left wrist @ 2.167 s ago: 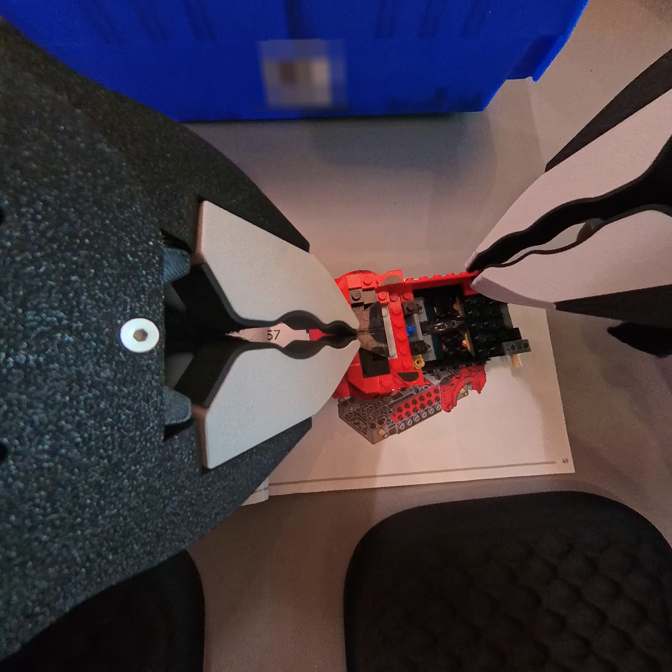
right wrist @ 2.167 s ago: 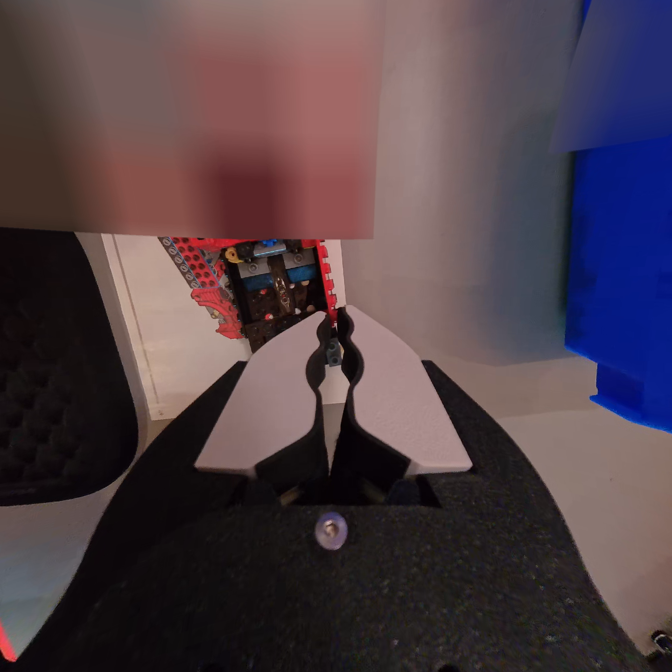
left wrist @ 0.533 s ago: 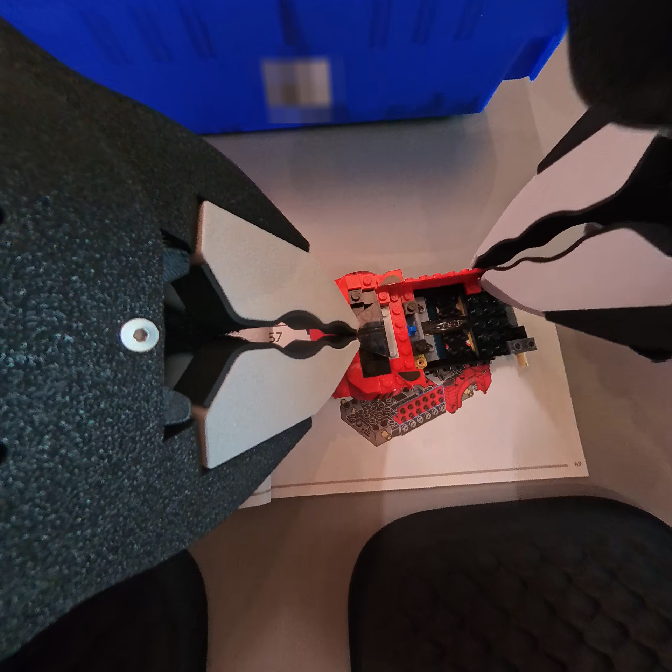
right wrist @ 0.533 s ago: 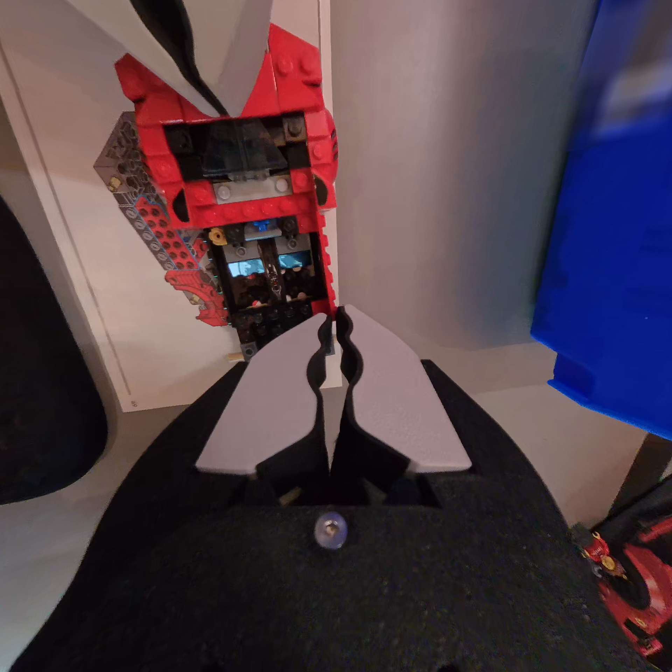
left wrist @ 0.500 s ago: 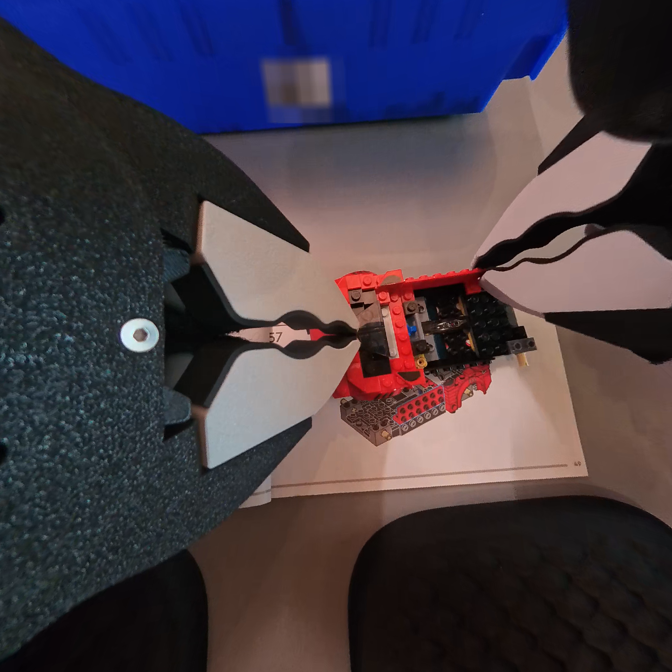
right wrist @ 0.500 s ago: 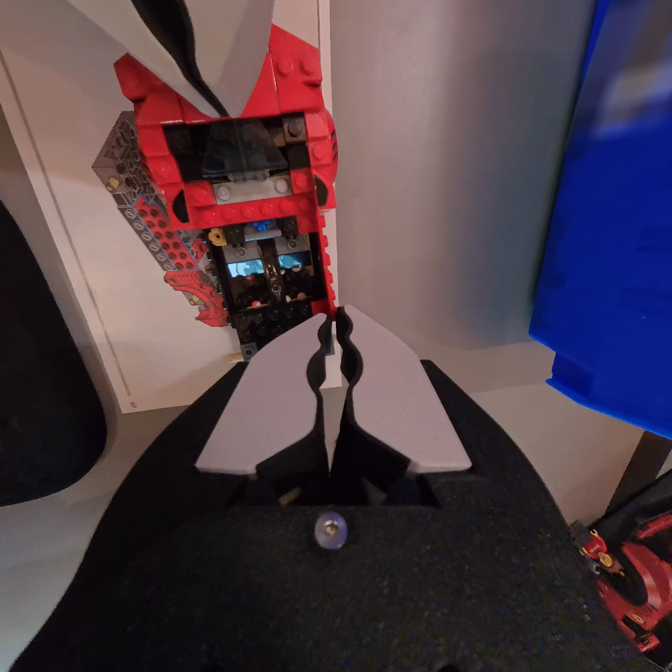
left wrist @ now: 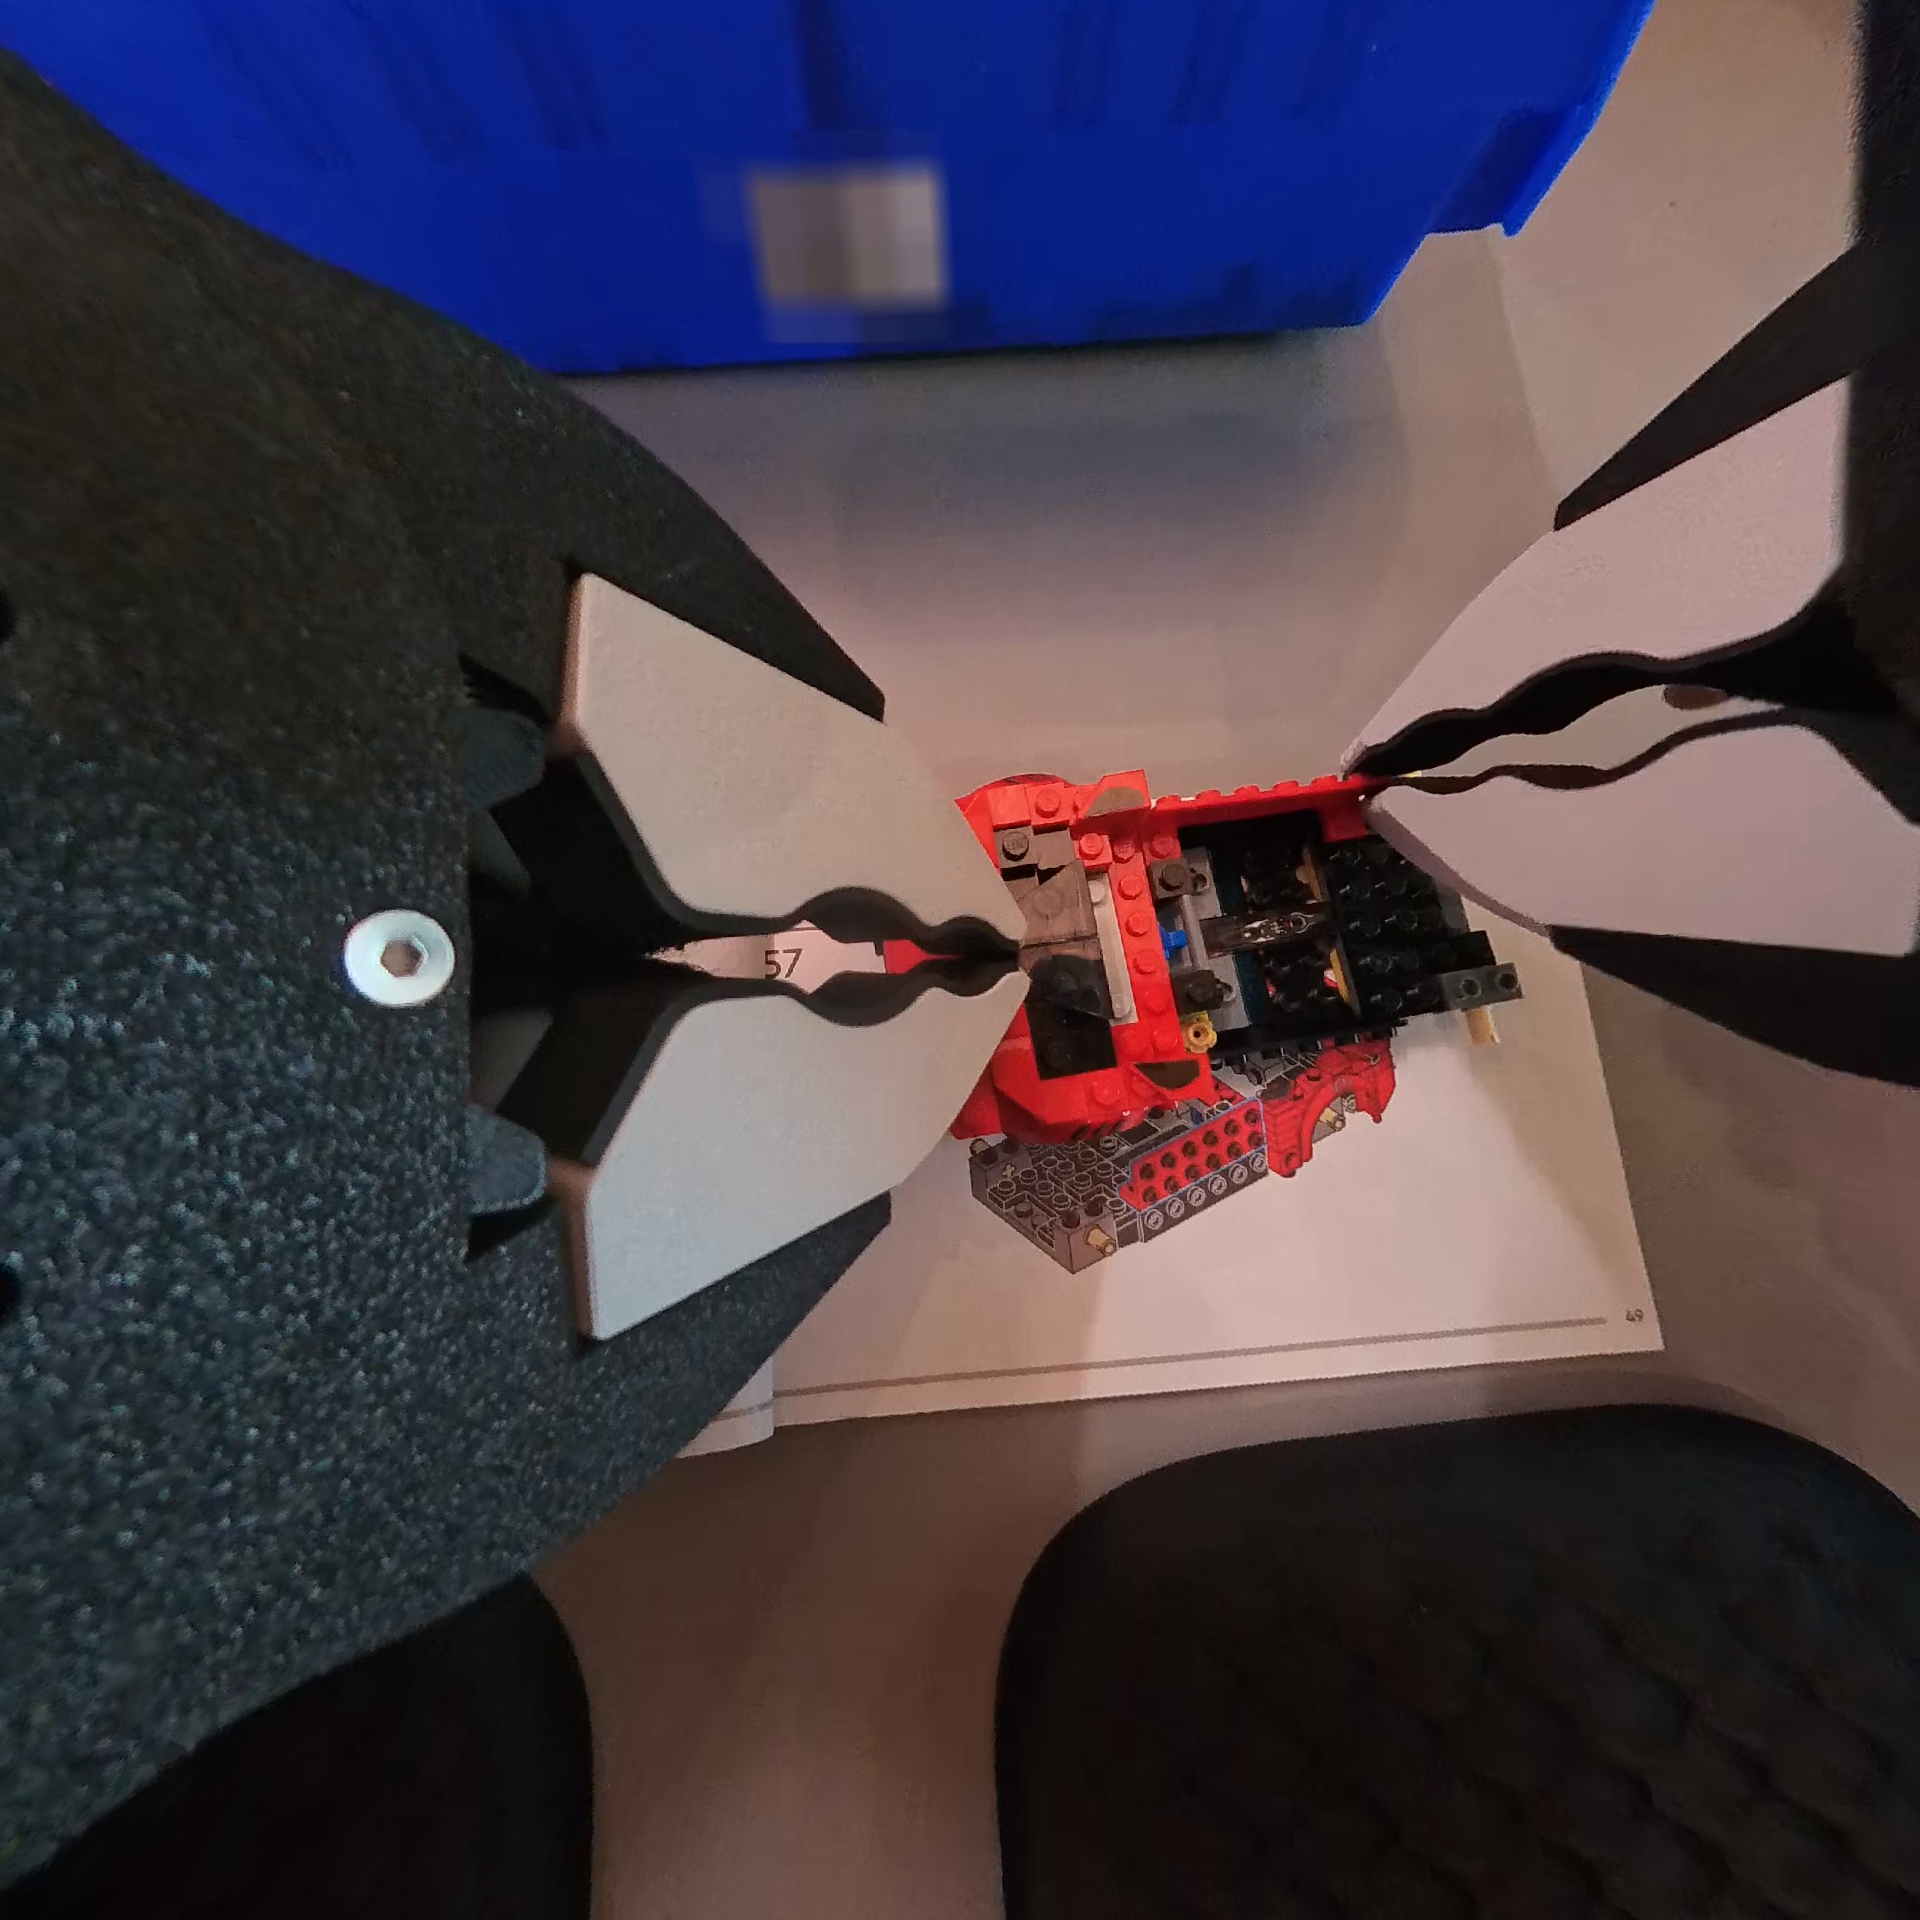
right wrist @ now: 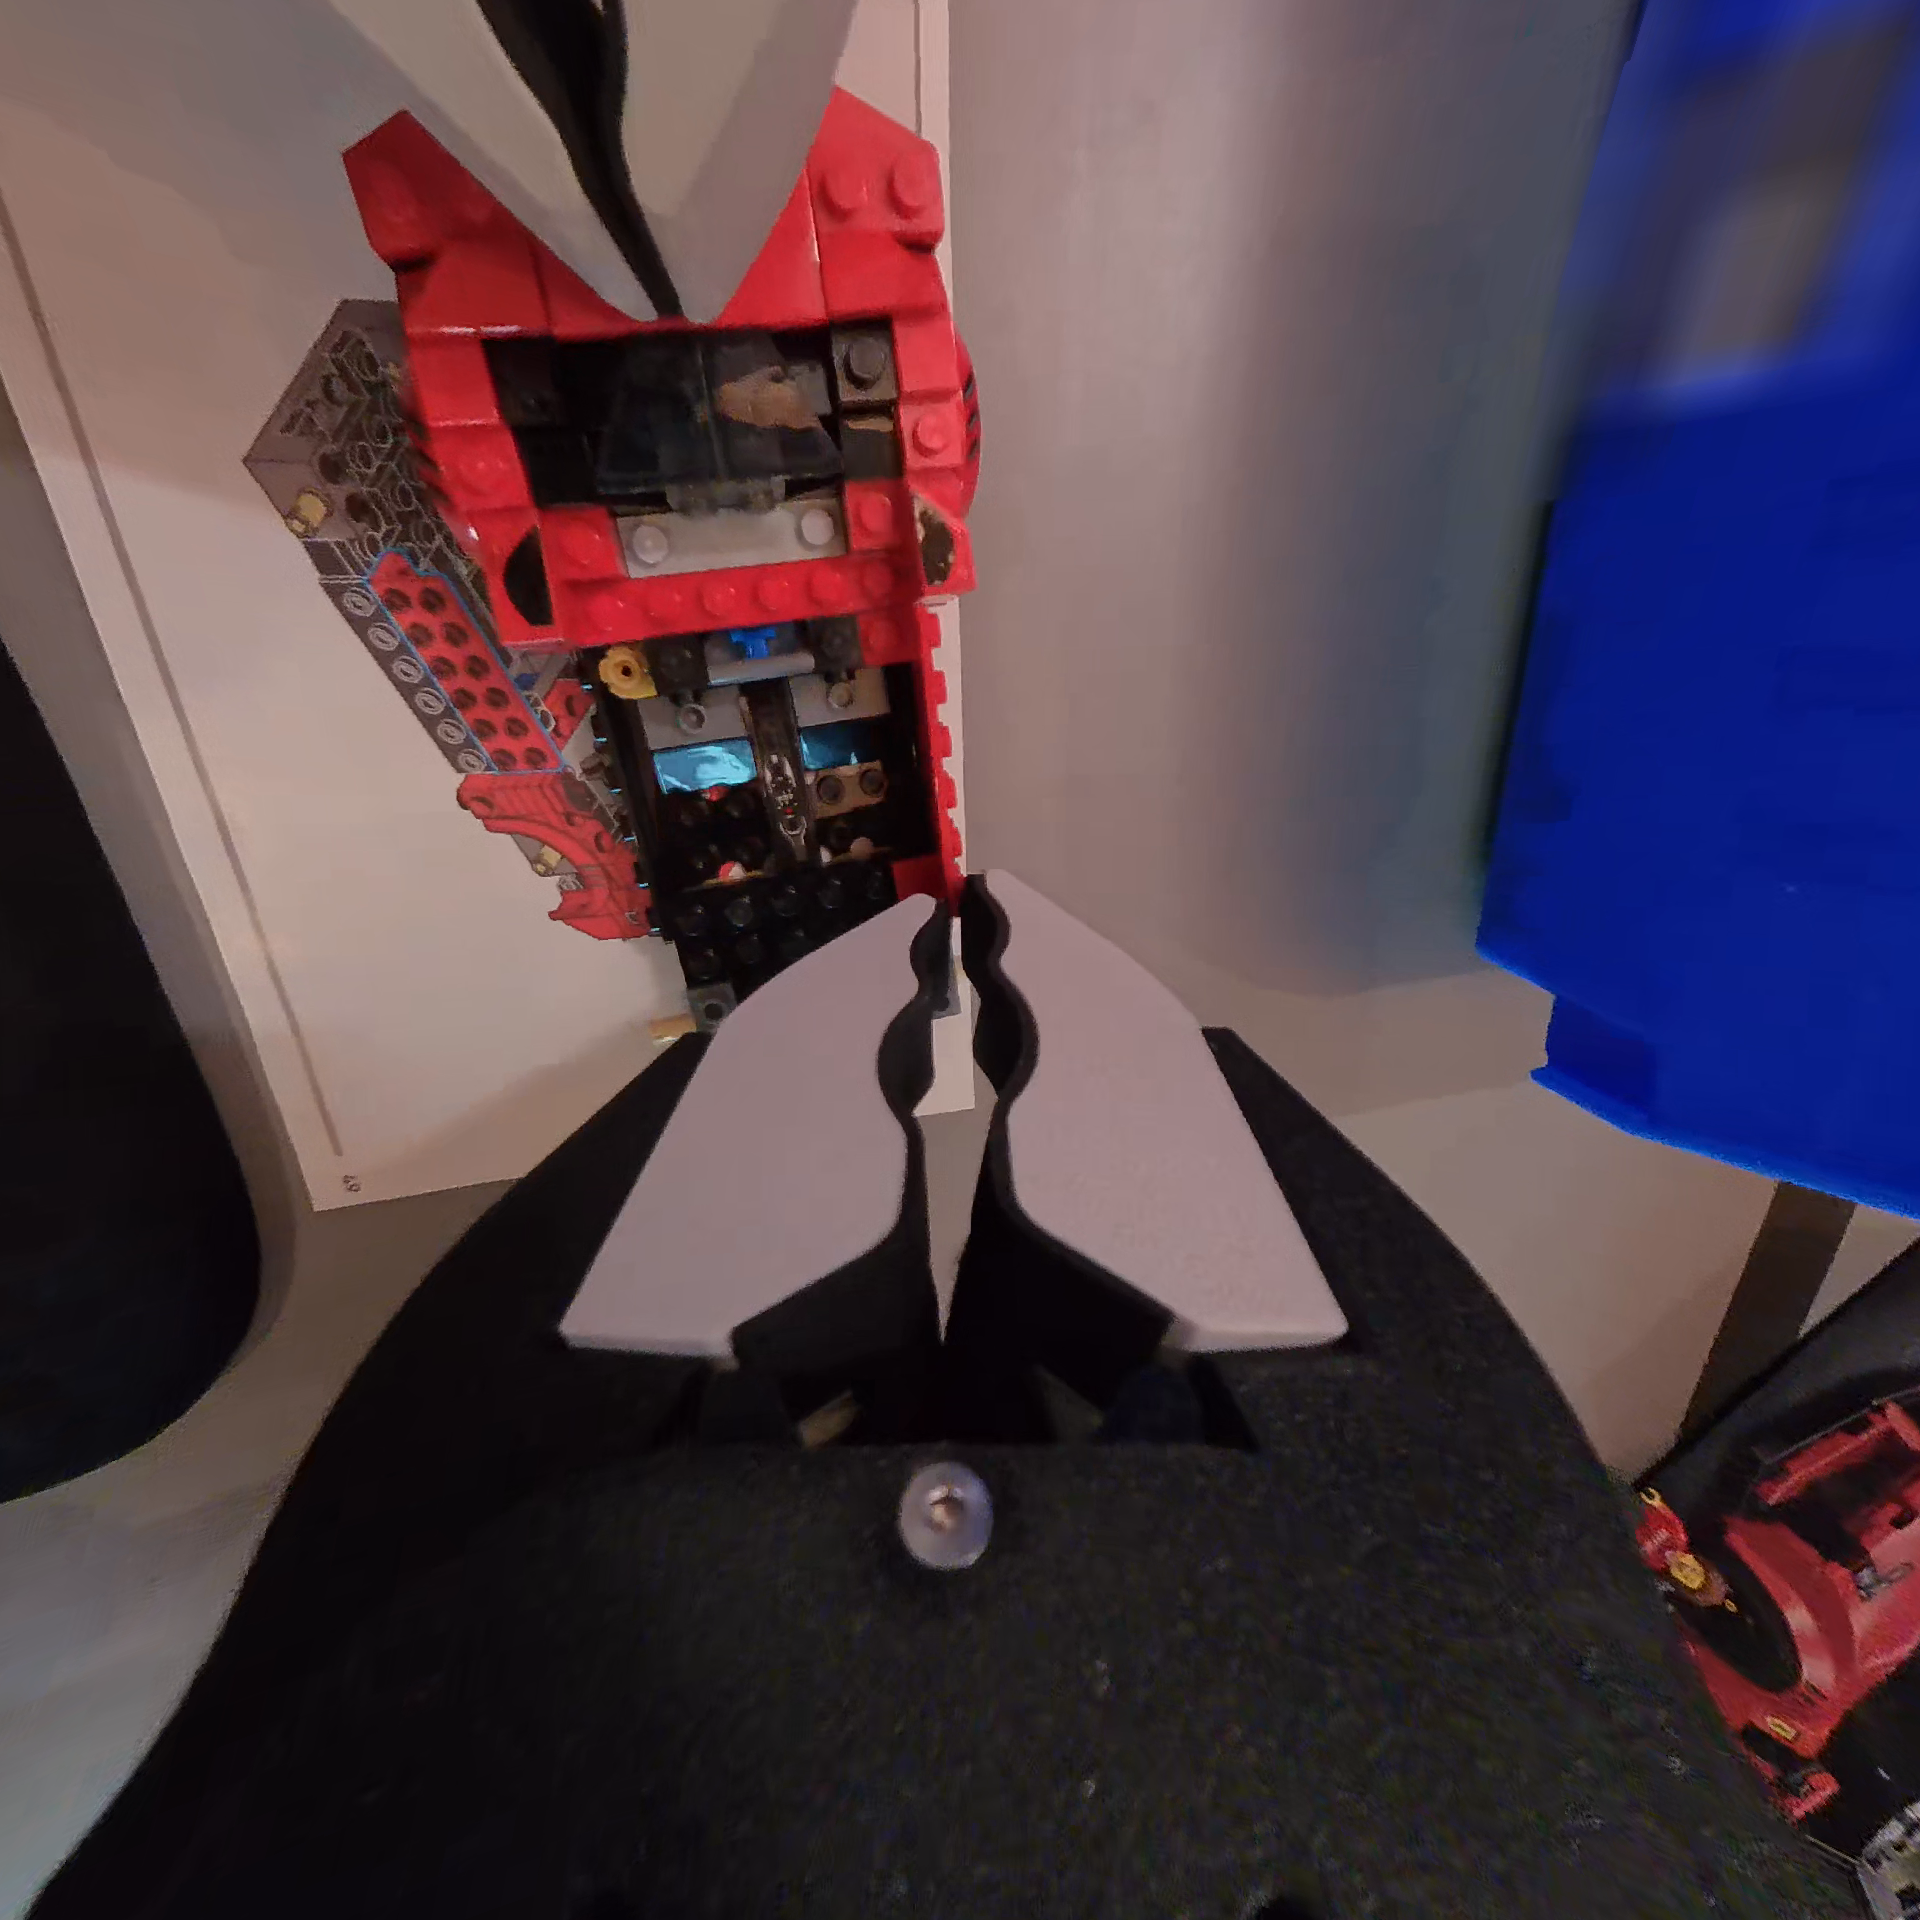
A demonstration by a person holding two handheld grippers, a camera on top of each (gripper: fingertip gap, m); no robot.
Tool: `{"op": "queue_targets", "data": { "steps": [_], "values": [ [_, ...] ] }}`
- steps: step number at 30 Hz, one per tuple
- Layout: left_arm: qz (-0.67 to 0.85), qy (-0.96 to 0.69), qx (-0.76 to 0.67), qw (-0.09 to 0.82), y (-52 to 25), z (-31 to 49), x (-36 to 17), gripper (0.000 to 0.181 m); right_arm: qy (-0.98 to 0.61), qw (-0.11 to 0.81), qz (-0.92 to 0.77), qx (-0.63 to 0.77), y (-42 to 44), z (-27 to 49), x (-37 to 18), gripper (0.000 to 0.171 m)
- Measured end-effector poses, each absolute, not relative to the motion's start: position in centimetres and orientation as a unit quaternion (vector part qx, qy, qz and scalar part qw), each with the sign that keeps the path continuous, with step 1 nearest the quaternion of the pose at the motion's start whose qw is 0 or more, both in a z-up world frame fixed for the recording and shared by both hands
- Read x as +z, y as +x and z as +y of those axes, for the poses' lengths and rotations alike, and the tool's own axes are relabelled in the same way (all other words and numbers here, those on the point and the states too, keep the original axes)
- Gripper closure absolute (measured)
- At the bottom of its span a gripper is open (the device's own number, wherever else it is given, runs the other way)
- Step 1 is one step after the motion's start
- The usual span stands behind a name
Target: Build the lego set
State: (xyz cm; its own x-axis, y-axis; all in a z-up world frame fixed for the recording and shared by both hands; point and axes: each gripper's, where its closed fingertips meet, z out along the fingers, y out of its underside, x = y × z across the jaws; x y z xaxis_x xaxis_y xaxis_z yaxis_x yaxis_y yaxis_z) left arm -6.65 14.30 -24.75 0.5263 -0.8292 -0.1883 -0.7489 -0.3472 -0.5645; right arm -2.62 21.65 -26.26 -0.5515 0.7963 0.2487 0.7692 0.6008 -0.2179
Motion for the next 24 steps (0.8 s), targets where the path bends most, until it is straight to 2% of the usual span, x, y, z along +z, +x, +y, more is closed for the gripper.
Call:
{"op": "queue_targets", "data": {
  "steps": [11, 13, 17, 24],
  "values": [
    [0.494, -0.815, -0.063, 0.297, -5.9, 14.5, -24.9, 0.181, -0.448, 0.15, -0.878, 0.076, -2.7, 21.7, -26.0, 0.167],
    [0.491, -0.816, -0.068, 0.298, -5.9, 14.5, -24.8, 0.181, -0.463, 0.143, -0.869, 0.095, -2.7, 21.9, -25.7, 0.155],
    [0.493, -0.816, -0.062, 0.295, -5.9, 14.5, -24.8, 0.181, -0.463, 0.129, -0.86, 0.171, -3.6, 20.8, -24.8, 0.163],
    [0.493, -0.816, -0.063, 0.295, -5.9, 14.5, -24.8, 0.181, -0.474, 0.087, -0.865, 0.139, -2.9, 21.4, -26.0, 0.167]
  ]
}}
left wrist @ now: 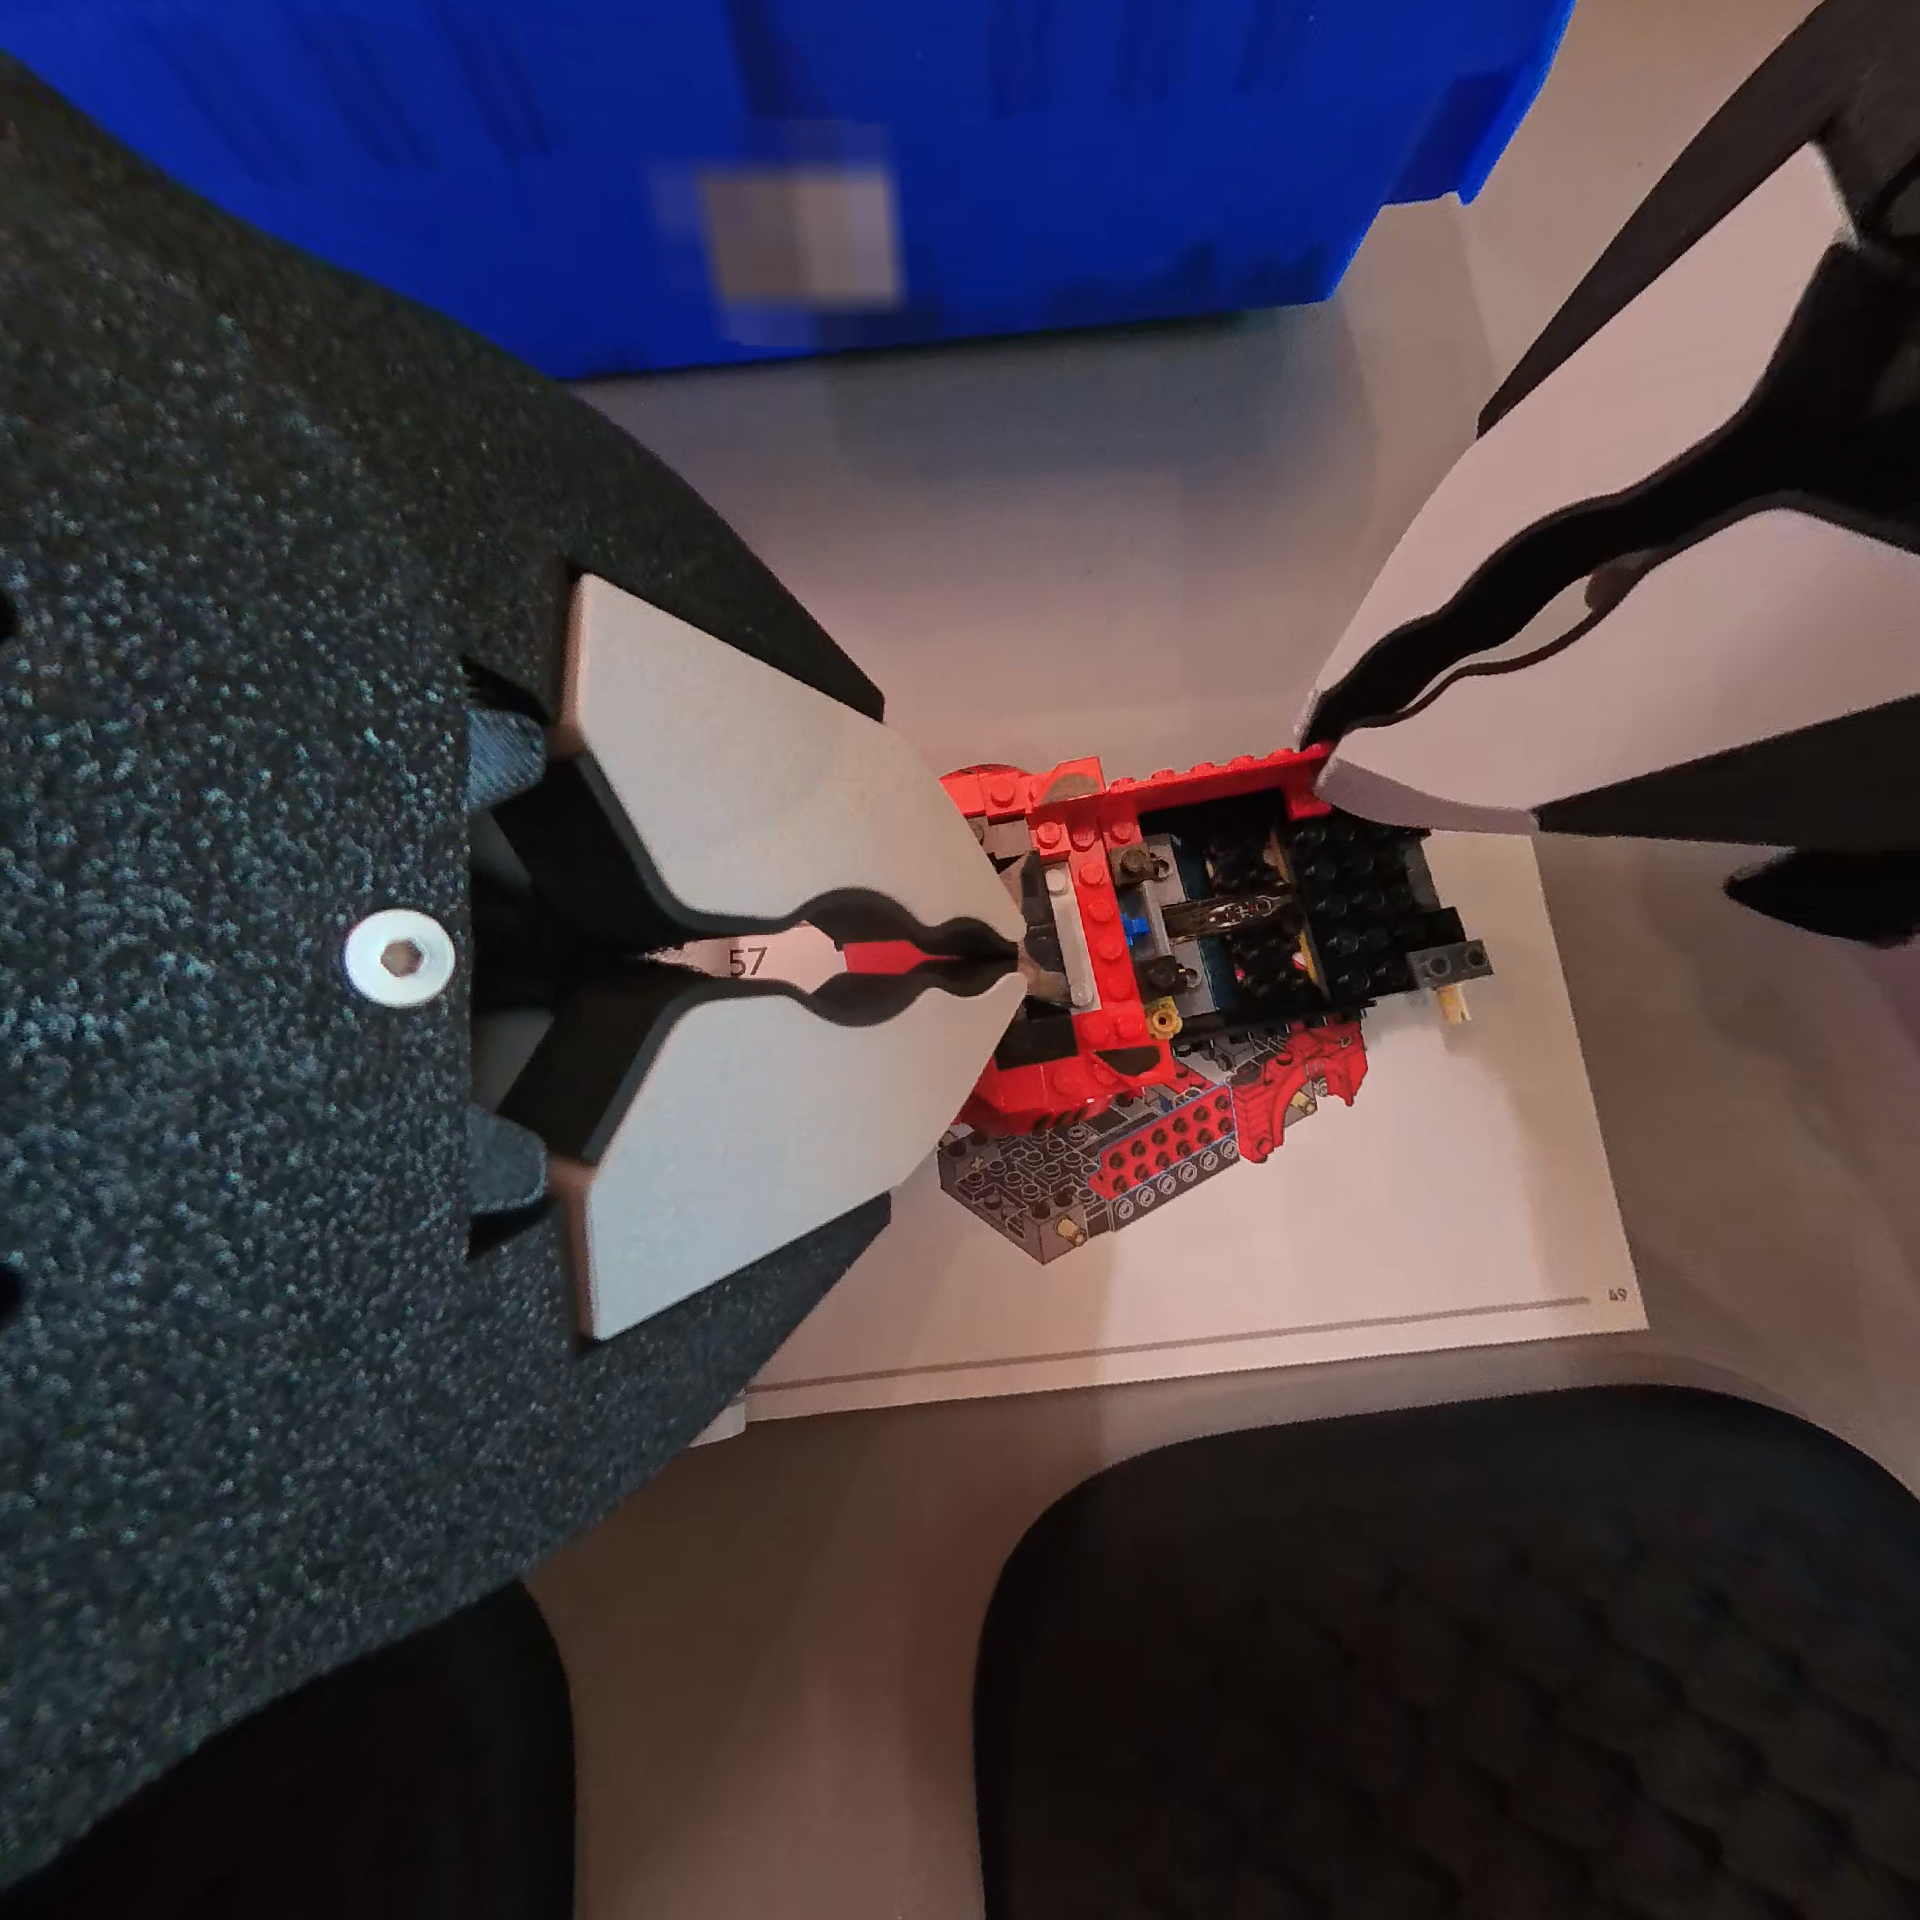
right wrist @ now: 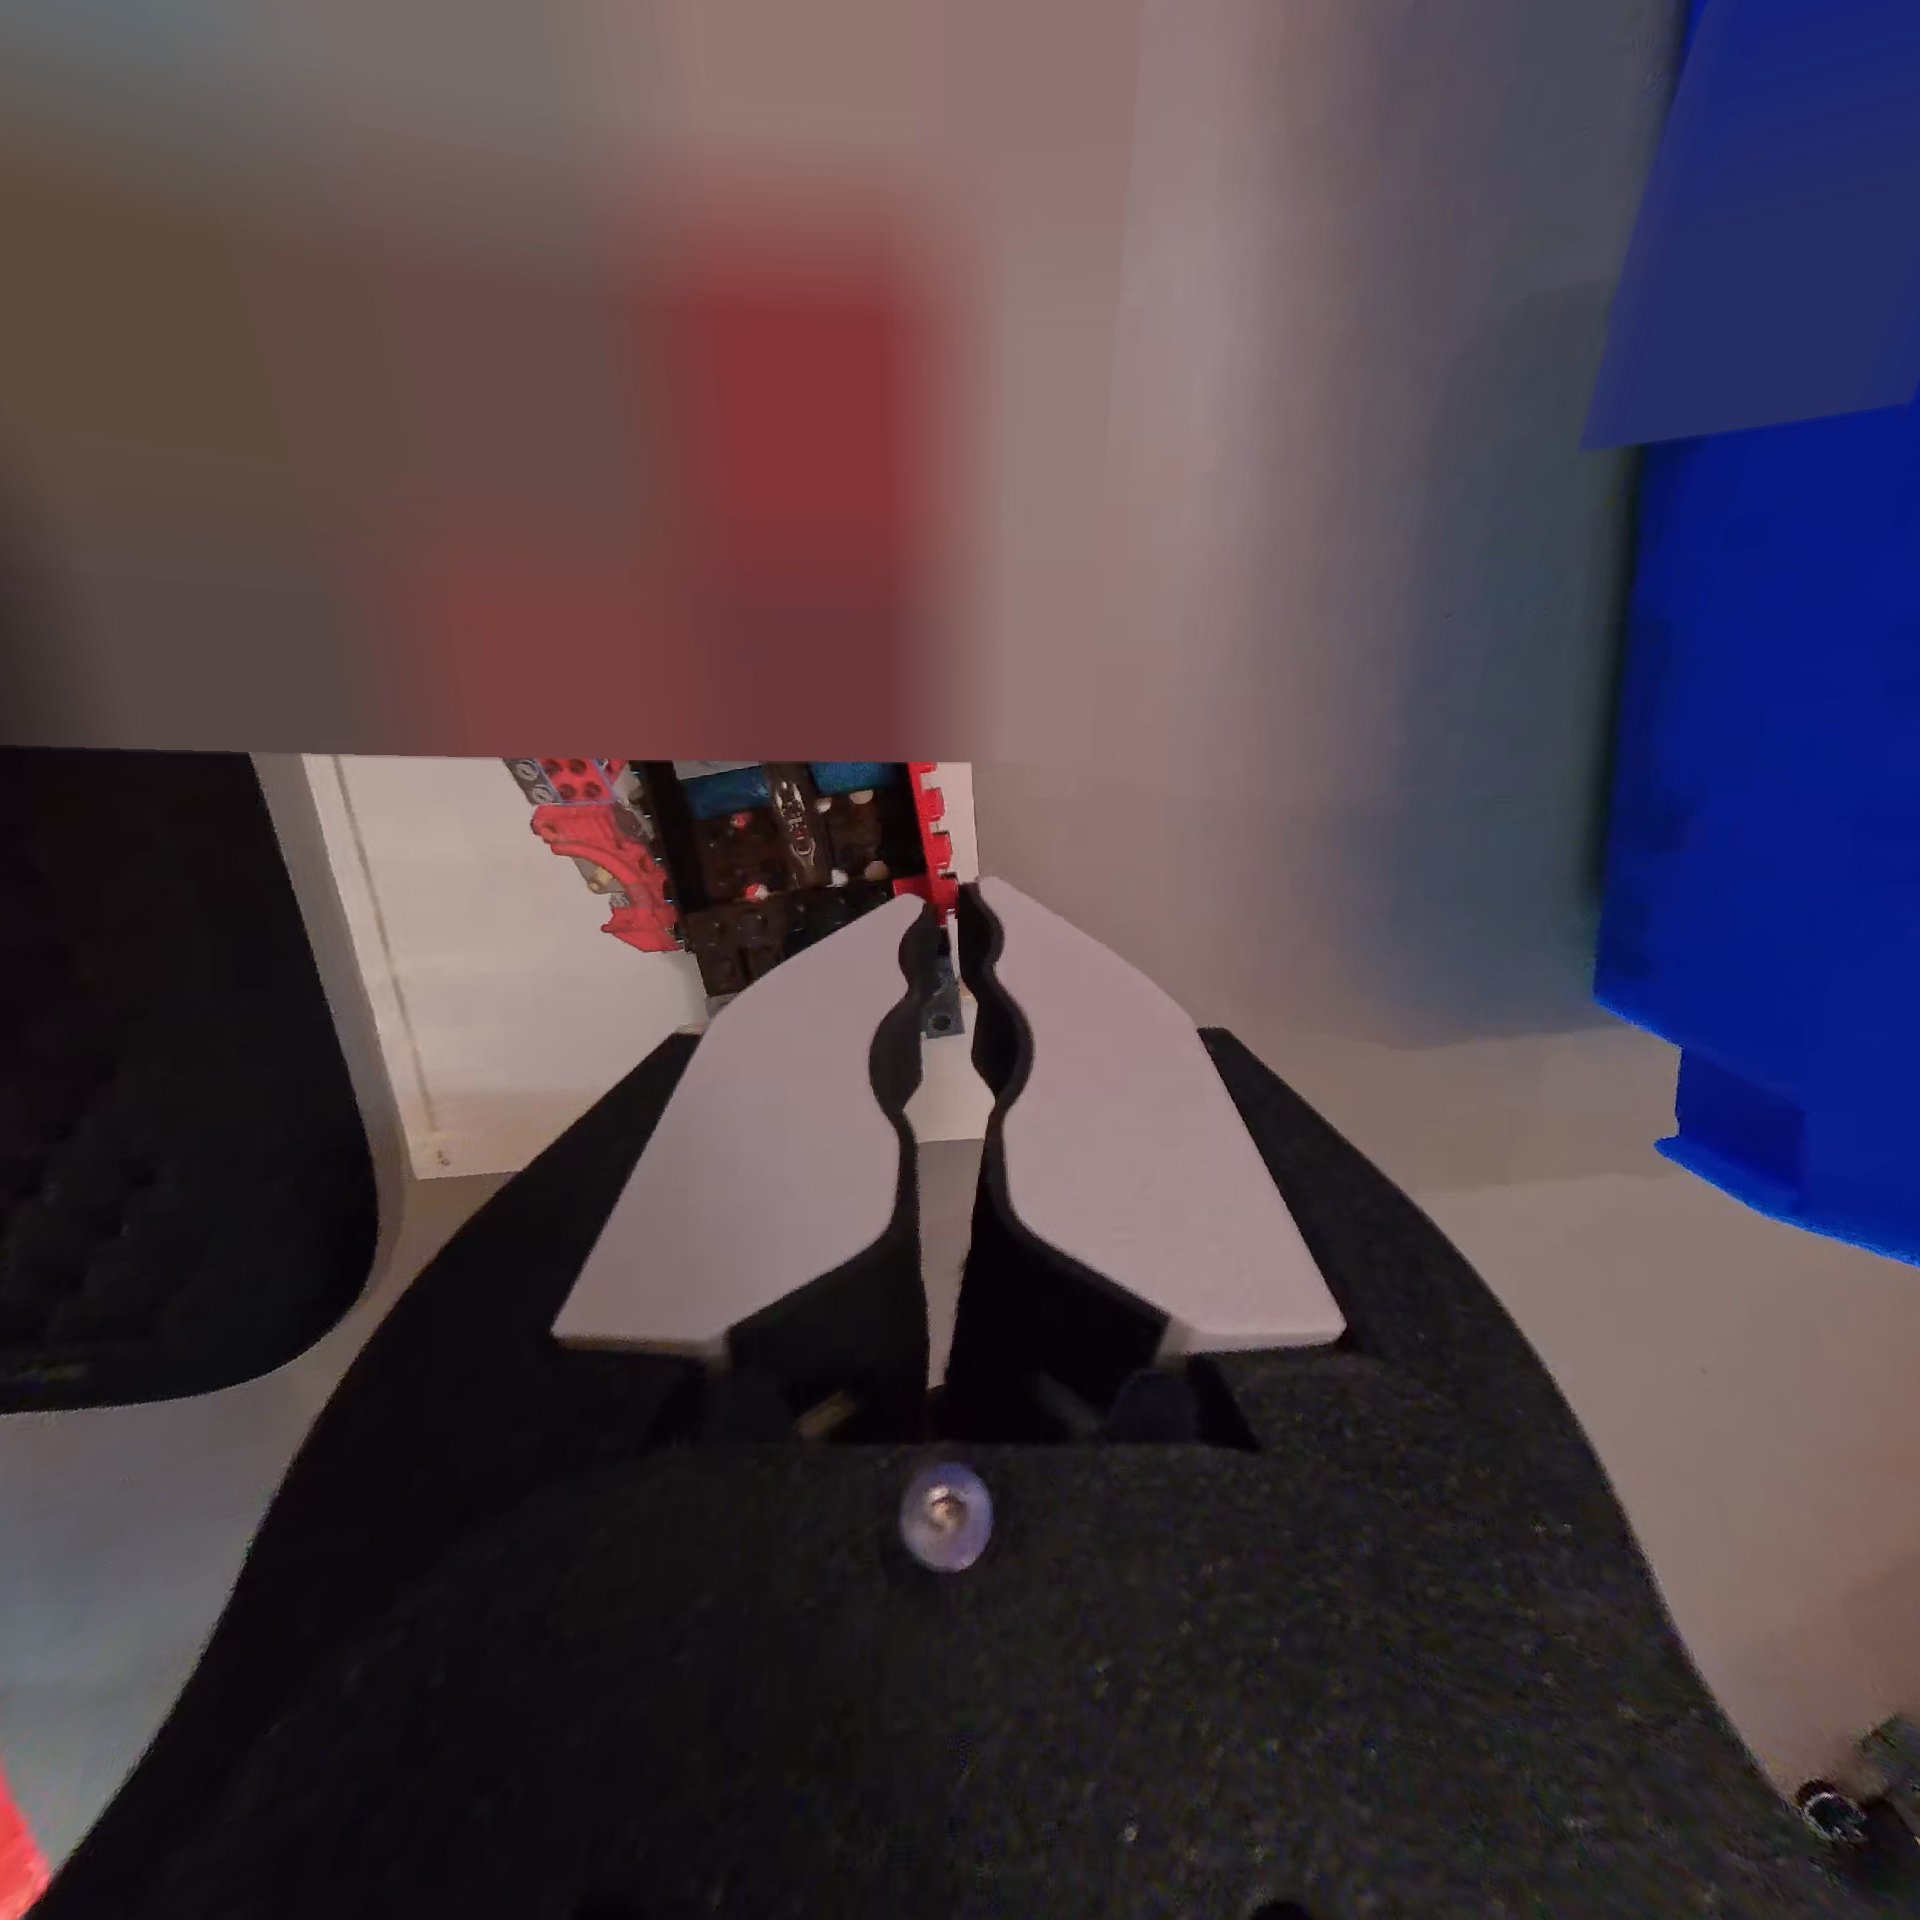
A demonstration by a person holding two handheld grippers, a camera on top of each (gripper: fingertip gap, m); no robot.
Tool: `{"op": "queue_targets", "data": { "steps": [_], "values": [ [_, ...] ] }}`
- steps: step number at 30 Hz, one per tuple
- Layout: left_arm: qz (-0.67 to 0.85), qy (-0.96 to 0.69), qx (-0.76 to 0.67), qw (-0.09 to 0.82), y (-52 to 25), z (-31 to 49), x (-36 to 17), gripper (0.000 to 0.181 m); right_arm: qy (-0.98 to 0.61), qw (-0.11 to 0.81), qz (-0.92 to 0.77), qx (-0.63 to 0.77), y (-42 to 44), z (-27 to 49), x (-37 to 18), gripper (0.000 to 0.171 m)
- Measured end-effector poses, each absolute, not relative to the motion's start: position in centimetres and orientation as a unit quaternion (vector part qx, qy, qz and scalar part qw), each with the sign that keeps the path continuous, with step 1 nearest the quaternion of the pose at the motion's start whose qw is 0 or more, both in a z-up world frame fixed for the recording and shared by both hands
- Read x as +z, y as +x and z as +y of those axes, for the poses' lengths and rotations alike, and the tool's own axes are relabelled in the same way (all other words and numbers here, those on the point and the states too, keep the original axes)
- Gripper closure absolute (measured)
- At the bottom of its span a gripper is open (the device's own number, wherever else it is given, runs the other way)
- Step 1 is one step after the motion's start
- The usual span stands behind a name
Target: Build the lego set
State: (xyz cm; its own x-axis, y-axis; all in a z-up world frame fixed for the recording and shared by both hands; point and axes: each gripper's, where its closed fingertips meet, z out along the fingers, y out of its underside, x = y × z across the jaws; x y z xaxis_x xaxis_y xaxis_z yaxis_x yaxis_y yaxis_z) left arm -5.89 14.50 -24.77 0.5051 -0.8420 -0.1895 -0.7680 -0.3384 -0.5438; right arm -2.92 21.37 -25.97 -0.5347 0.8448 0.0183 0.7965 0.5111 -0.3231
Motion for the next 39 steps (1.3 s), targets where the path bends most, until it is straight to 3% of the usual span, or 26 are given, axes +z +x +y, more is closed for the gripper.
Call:
{"op": "queue_targets", "data": {
  "steps": [14, 39],
  "values": [
    [0.478, -0.812, -0.052, 0.331, -6.8, 14.5, -22.2, 0.181, -0.485, 0.1, -0.854, 0.16, -2.9, 22.0, -25.1, 0.16],
    [0.469, -0.83, -0.093, 0.288, -7.2, 13.7, -24.8, 0.181, -0.479, 0.063, -0.859, 0.169, -3.0, 21.3, -25.9, 0.161]
  ]
}}
